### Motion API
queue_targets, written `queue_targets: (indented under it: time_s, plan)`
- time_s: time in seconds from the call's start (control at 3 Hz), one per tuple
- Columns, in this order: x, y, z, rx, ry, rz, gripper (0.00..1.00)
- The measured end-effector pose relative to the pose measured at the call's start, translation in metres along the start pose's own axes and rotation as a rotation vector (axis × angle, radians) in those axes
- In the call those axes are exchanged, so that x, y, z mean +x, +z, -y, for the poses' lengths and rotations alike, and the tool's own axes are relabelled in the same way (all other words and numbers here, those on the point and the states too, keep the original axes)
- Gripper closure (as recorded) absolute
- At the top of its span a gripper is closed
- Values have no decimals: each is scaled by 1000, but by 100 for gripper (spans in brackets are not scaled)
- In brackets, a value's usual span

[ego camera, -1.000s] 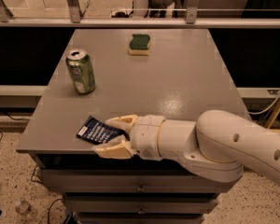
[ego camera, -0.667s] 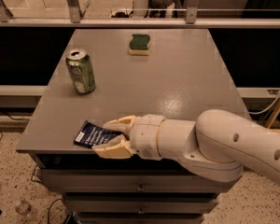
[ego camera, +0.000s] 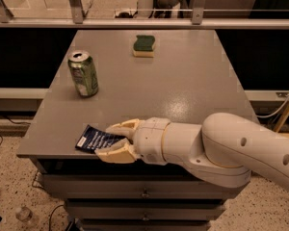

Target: Move rxbar blueberry near sponge

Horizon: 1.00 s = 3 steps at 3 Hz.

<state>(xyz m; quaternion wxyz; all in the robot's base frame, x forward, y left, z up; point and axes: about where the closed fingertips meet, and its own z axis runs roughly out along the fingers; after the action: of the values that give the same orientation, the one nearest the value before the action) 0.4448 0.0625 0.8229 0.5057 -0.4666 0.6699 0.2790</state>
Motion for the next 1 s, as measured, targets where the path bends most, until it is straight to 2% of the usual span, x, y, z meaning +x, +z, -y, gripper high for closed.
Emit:
queue_targets:
  time_s: [0.33, 0.67, 1.0]
  plan:
    - [-12, -2, -3, -1, -18, -21, 100]
    - [-40, -11, -4, -23, -58, -49, 100]
    - [-69, -29, 8, -36, -79, -74, 100]
